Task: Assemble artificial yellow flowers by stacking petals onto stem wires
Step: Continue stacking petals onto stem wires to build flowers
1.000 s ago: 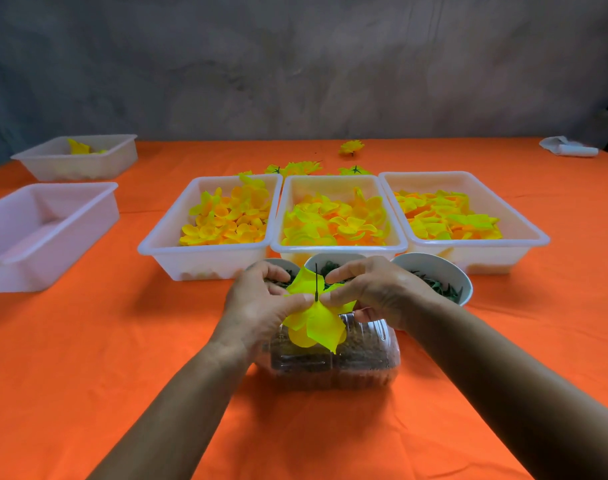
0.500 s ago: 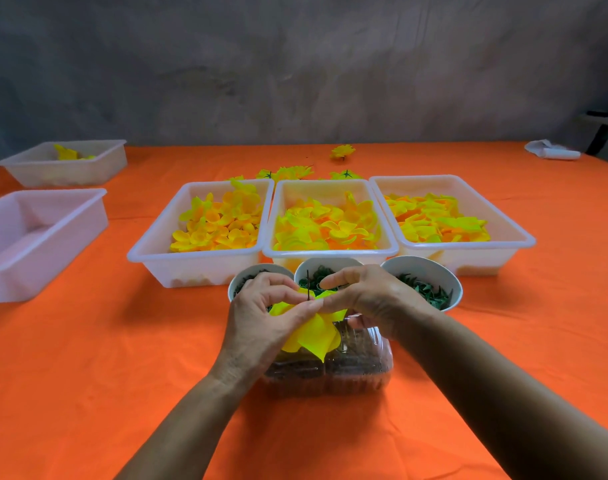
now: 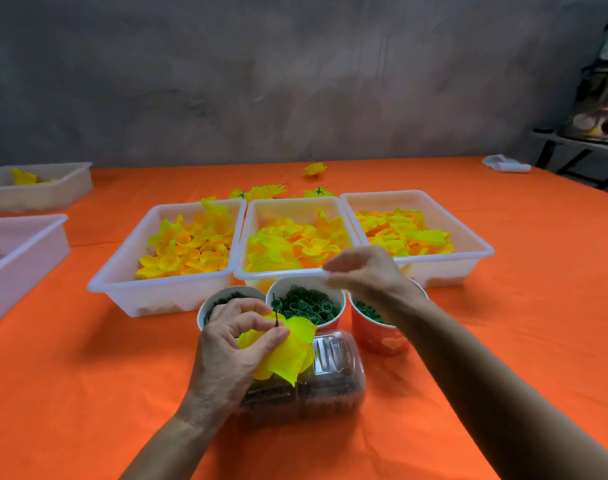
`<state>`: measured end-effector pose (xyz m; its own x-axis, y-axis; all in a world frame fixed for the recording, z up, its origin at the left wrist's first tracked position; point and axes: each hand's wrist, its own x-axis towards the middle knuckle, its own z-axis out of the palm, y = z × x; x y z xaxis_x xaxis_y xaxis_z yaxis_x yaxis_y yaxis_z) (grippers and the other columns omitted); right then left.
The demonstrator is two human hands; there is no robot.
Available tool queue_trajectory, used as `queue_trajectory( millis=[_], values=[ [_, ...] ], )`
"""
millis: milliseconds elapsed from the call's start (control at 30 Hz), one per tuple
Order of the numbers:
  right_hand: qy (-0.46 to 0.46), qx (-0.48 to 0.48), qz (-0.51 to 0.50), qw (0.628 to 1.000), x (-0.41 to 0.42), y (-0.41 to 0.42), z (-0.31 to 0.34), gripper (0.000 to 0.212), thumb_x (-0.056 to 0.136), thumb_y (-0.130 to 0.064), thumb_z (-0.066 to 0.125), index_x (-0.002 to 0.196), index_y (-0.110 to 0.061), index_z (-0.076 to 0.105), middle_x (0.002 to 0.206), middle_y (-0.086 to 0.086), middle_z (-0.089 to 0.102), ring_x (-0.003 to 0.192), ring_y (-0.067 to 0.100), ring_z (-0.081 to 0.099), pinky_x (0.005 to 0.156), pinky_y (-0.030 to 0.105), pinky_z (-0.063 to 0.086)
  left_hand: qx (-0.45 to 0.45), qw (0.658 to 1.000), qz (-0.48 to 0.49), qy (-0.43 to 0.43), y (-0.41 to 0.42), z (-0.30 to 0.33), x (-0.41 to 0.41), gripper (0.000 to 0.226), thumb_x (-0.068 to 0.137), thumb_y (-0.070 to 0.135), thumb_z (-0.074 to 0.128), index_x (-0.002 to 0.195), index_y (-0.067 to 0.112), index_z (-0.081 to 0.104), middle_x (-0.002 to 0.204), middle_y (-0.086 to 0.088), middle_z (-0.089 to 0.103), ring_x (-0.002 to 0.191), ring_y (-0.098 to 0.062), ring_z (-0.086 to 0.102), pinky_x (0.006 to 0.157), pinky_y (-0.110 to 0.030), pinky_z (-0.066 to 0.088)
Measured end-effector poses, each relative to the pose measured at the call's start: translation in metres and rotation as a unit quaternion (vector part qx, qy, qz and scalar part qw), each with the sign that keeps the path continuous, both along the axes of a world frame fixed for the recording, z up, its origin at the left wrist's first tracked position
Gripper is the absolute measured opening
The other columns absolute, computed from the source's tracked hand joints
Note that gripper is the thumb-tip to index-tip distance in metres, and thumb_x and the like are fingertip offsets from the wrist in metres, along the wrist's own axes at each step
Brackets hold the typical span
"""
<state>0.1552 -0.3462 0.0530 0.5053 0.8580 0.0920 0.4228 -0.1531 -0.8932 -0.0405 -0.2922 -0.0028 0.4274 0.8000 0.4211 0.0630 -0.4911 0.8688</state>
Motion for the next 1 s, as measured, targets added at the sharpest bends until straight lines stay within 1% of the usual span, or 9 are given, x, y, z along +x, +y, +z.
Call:
queue_trajectory(
  millis=[67, 167, 267, 333, 367, 433, 600, 800, 1000],
  values=[
    [-0.11, 0.023, -0.105, 0.988, 0.032, 0.006, 0.008, 0.018, 0.077, -0.012, 0.071, 0.095, -0.011, 0.075, 0.094, 0.006, 0.074, 0.09, 0.017, 0.067, 0.08, 0.028, 0.05, 0.005, 1.0, 0.0, 0.006, 0.001, -0.001, 0.0, 0.006, 0.061, 0.03, 0.074, 0.058, 0.026, 0.07, 0.09, 0.007, 0.066, 0.1, -0.008, 0.055, 0.087, -0.033, 0.043],
    [-0.249, -0.077, -0.215, 0.941, 0.089, 0.015, 0.011, 0.024, 0.085, -0.016, 0.059, 0.104, -0.02, 0.073, 0.115, 0.009, 0.068, 0.111, 0.029, 0.057, 0.09, 0.032, 0.045, 0.005, 1.0, -0.001, 0.006, 0.003, -0.001, 0.0, 0.006, 0.06, 0.03, 0.075, 0.057, 0.026, 0.071, 0.089, 0.005, 0.067, 0.098, -0.008, 0.056, 0.085, -0.03, 0.043],
    [-0.333, -0.233, -0.244, 0.88, 0.139, 0.02, 0.0, 0.035, 0.09, -0.018, 0.051, 0.125, -0.018, 0.06, 0.134, 0.012, 0.051, 0.125, 0.035, 0.038, 0.101, 0.039, 0.038, -0.011, 1.0, -0.003, -0.004, 0.002, -0.004, 0.001, 0.005, 0.059, 0.029, 0.075, 0.057, 0.027, 0.071, 0.088, 0.008, 0.067, 0.094, -0.006, 0.058, 0.082, -0.034, 0.046],
    [-0.356, -0.305, -0.246, 0.849, 0.159, 0.022, -0.009, 0.041, 0.092, -0.023, 0.052, 0.131, -0.011, 0.052, 0.136, 0.014, 0.046, 0.126, 0.035, 0.036, 0.099, 0.04, 0.038, -0.028, 0.999, -0.006, -0.014, 0.002, -0.005, 0.002, 0.006, 0.059, 0.03, 0.075, 0.057, 0.026, 0.071, 0.089, 0.008, 0.066, 0.093, -0.01, 0.061, 0.079, -0.035, 0.048],
    [-0.348, -0.327, -0.244, 0.844, 0.167, 0.025, -0.013, 0.043, 0.092, -0.025, 0.052, 0.132, -0.009, 0.05, 0.136, 0.015, 0.045, 0.126, 0.035, 0.036, 0.098, 0.04, 0.039, -0.029, 0.999, -0.007, -0.015, 0.002, -0.005, 0.002, 0.006, 0.059, 0.031, 0.075, 0.057, 0.026, 0.072, 0.09, 0.008, 0.066, 0.093, -0.013, 0.061, 0.078, -0.035, 0.049],
    [-0.317, -0.35, -0.231, 0.851, 0.178, 0.029, -0.019, 0.043, 0.092, -0.024, 0.051, 0.131, -0.007, 0.048, 0.136, 0.015, 0.045, 0.126, 0.035, 0.04, 0.099, 0.041, 0.039, -0.023, 1.0, -0.008, -0.012, 0.002, -0.005, 0.002, 0.008, 0.059, 0.033, 0.075, 0.058, 0.025, 0.072, 0.09, 0.007, 0.067, 0.093, -0.013, 0.061, 0.079, -0.036, 0.05],
    [-0.281, -0.353, -0.19, 0.872, 0.188, 0.043, -0.027, 0.033, 0.086, -0.006, 0.048, 0.118, -0.004, 0.056, 0.13, 0.017, 0.053, 0.119, 0.034, 0.051, 0.1, 0.041, 0.043, -0.023, 1.0, -0.005, -0.009, 0.001, -0.004, 0.002, 0.009, 0.06, 0.032, 0.075, 0.059, 0.024, 0.073, 0.089, 0.007, 0.067, 0.095, -0.018, 0.061, 0.082, -0.048, 0.051],
    [-0.275, -0.271, -0.261, 0.885, 0.183, 0.048, -0.038, 0.024, 0.085, -0.005, 0.055, 0.106, -0.001, 0.066, 0.115, 0.021, 0.062, 0.107, 0.036, 0.059, 0.084, 0.036, 0.048, -0.016, 1.0, -0.005, -0.021, 0.001, -0.005, 0.001, 0.008, 0.06, 0.032, 0.075, 0.058, 0.026, 0.071, 0.086, 0.009, 0.067, 0.092, -0.016, 0.061, 0.078, -0.034, 0.047],
    [-0.223, -0.194, -0.279, 0.913, 0.18, 0.04, -0.041, 0.018, 0.083, -0.013, 0.068, 0.099, -0.008, 0.073, 0.107, 0.018, 0.068, 0.101, 0.033, 0.062, 0.085, 0.036, 0.049, -0.01, 1.0, -0.006, -0.022, 0.002, -0.006, 0.001, 0.007, 0.061, 0.033, 0.075, 0.058, 0.029, 0.07, 0.088, 0.008, 0.068, 0.093, -0.018, 0.061, 0.081, -0.04, 0.049]
  ],
)
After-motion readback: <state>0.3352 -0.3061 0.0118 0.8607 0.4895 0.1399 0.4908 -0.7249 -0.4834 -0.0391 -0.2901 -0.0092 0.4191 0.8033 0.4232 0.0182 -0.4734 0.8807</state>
